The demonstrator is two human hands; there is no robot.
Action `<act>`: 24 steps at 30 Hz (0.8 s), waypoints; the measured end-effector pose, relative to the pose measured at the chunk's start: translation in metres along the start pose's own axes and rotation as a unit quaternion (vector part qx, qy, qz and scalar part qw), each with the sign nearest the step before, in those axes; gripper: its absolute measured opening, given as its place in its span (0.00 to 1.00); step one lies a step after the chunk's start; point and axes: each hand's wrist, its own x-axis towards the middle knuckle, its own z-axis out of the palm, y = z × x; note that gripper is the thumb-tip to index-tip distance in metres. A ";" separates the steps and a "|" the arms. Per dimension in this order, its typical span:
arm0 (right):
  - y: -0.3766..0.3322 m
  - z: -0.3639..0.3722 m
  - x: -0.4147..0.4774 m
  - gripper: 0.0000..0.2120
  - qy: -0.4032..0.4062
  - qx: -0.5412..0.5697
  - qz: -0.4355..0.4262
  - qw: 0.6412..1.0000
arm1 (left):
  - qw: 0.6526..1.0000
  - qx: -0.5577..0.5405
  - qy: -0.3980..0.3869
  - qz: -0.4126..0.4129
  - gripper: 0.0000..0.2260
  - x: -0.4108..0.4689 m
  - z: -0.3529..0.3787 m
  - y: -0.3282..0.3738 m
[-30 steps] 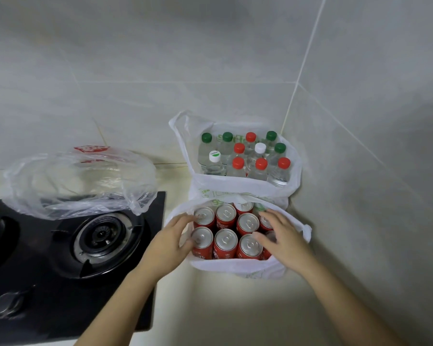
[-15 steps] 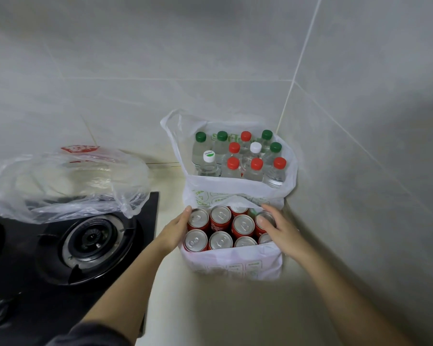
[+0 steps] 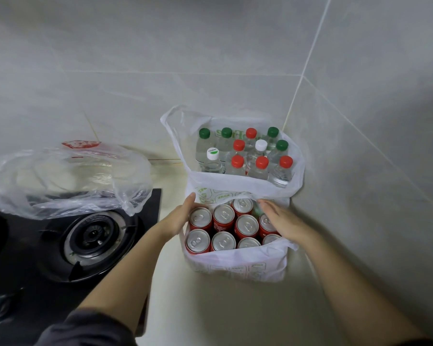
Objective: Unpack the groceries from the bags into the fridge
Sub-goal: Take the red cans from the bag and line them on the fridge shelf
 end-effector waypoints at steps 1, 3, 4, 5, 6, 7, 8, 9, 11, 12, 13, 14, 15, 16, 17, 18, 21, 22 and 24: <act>0.008 0.001 0.008 0.31 0.002 0.023 0.021 1.000 | 1.000 0.011 -0.008 -0.026 0.30 0.001 0.000 -0.003; 0.038 0.005 0.033 0.40 0.000 0.097 0.053 0.994 | 0.997 0.019 -0.007 -0.080 0.34 0.005 -0.001 -0.013; 0.061 0.009 0.051 0.43 -0.005 0.123 0.054 0.991 | 0.995 0.011 -0.002 -0.095 0.36 0.006 0.000 -0.018; 0.065 0.010 0.054 0.43 -0.008 0.147 0.060 0.987 | 0.995 -0.011 0.002 -0.096 0.37 0.007 0.001 -0.024; 0.064 0.008 0.051 0.42 -0.001 0.163 0.069 0.984 | 0.996 -0.035 0.009 -0.087 0.37 0.007 0.003 -0.029; 0.053 0.006 0.039 0.40 0.014 0.169 0.063 0.984 | 0.996 -0.060 0.022 -0.069 0.35 0.004 0.007 -0.032; 0.038 0.004 0.021 0.37 0.023 0.163 0.043 0.985 | 0.995 -0.077 0.041 -0.049 0.32 -0.001 0.011 -0.037; 0.029 0.004 0.005 0.32 0.031 0.148 0.028 0.988 | 0.994 -0.087 0.059 -0.028 0.29 -0.007 0.014 -0.043; 0.029 0.008 -0.017 0.19 0.030 0.123 0.002 0.992 | 0.994 -0.078 0.082 0.014 0.27 -0.017 0.019 -0.058; 0.030 0.011 -0.025 0.14 0.033 0.108 -0.012 0.993 | 0.994 -0.067 0.082 0.034 0.28 -0.022 0.021 -0.066; 0.032 0.013 -0.030 0.13 0.045 0.088 -0.031 0.995 | 0.994 -0.059 0.080 0.047 0.30 -0.026 0.021 -0.073; 0.034 0.014 -0.033 0.14 0.067 0.050 -0.053 0.995 | 0.994 -0.056 0.081 0.052 0.30 -0.030 0.021 -0.076; 0.034 0.014 -0.034 0.17 0.089 0.007 -0.081 0.993 | 0.993 -0.052 0.083 0.060 0.30 -0.034 0.021 -0.077; 0.035 0.013 -0.033 0.20 0.109 -0.047 -0.103 0.988 | 0.993 -0.041 0.087 0.070 0.28 -0.039 0.022 -0.075; 0.034 0.011 -0.033 0.21 0.130 -0.096 -0.123 0.979 | 0.992 -0.022 0.092 0.086 0.24 -0.045 0.022 -0.074; 0.030 0.007 -0.037 0.22 0.148 -0.130 -0.117 0.973 | 0.990 0.010 0.103 0.096 0.20 -0.050 0.022 -0.073; 0.029 0.004 -0.053 0.22 0.176 -0.188 -0.071 0.964 | 0.976 0.129 0.132 0.116 0.21 -0.065 0.019 -0.079; 0.031 0.006 -0.059 0.19 0.192 -0.208 -0.074 0.956 | 0.970 0.159 0.140 0.120 0.22 -0.069 0.019 -0.082; 0.035 0.010 -0.069 0.13 0.215 -0.236 -0.080 0.944 | 0.959 0.197 0.155 0.132 0.19 -0.073 0.021 -0.085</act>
